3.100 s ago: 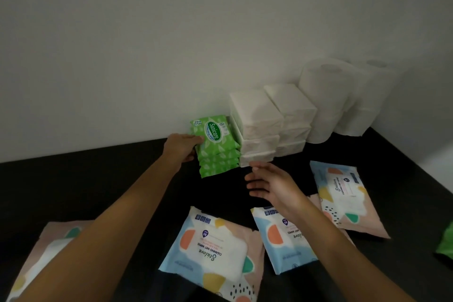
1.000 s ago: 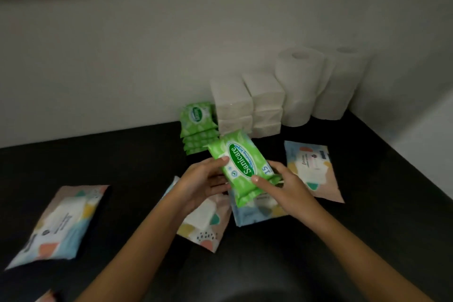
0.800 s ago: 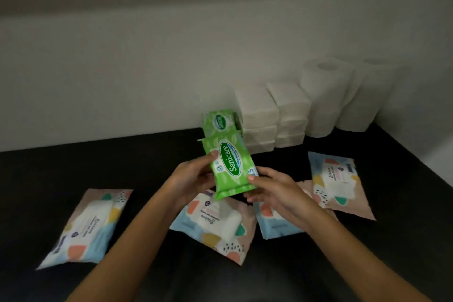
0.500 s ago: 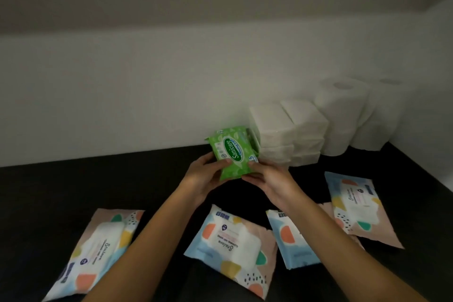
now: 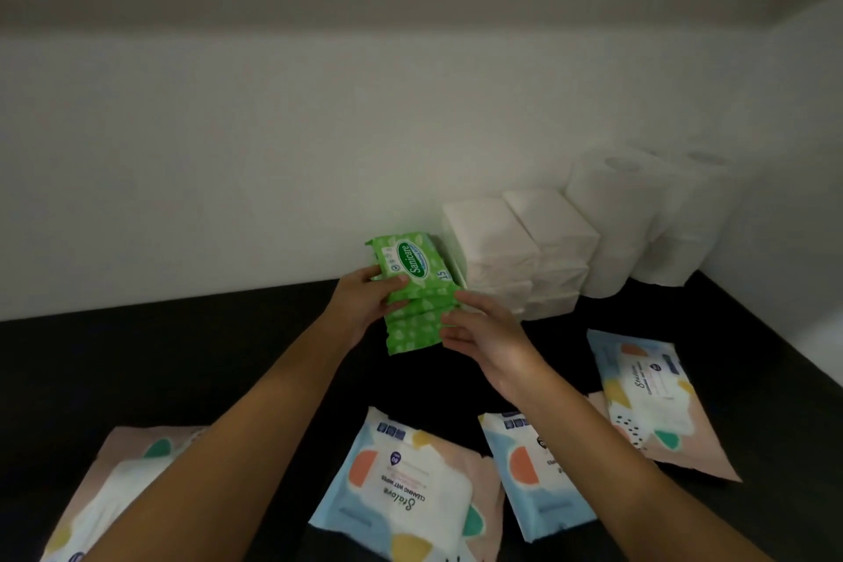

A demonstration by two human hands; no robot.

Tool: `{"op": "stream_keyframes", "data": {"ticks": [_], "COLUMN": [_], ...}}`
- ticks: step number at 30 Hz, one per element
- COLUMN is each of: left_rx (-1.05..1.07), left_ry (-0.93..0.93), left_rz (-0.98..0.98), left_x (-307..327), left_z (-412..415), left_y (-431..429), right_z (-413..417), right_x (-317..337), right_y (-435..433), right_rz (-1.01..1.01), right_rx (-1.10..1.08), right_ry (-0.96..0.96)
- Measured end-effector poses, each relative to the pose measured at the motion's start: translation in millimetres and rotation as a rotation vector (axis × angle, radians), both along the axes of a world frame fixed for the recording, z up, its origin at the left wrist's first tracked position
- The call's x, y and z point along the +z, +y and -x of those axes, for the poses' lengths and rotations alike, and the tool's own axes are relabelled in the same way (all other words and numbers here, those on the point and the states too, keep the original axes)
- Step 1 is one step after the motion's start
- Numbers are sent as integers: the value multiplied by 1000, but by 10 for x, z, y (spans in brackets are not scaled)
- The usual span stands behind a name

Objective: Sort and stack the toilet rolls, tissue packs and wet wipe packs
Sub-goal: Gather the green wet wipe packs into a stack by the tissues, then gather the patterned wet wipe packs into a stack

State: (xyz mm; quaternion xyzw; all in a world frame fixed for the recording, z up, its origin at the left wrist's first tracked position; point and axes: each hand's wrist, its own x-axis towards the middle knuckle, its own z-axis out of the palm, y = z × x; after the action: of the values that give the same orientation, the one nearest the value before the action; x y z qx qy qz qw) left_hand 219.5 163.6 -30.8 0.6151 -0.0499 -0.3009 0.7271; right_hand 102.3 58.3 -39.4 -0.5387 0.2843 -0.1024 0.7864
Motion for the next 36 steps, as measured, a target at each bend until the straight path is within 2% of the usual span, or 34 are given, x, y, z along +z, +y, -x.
{"op": "stream_keyframes", "data": {"ticks": [3, 9, 17, 20, 23, 25, 30, 36], "left_rx": [1, -39, -22, 34, 157, 154, -130, -477], "left_ry": [-61, -79, -213, -296, -389, -446, -443, -511], "left_rz": [-156, -269, -461, -500, -427, -419, -529, -654], "left_x": [-23, -9, 69, 83, 97, 95, -5, -266], "left_z": [-28, -46, 30, 132, 350, 559, 1039, 1362], "left_y": [-41, -26, -16, 21, 47, 20, -204, -511], "right_z": [113, 265, 399, 487, 603, 701, 985, 1388], "right_x": [-58, -148, -148, -149, -161, -180, -265, -392], "right_y": [-80, -184, -253, -334, -454, -560, -846, -1226], "right_rz": [46, 94, 110, 139, 173, 230, 441, 774], "right_rx": [14, -3, -6, -17, -46, -64, -95, -169], "right_ry": [28, 64, 63, 76, 84, 106, 198, 398]}}
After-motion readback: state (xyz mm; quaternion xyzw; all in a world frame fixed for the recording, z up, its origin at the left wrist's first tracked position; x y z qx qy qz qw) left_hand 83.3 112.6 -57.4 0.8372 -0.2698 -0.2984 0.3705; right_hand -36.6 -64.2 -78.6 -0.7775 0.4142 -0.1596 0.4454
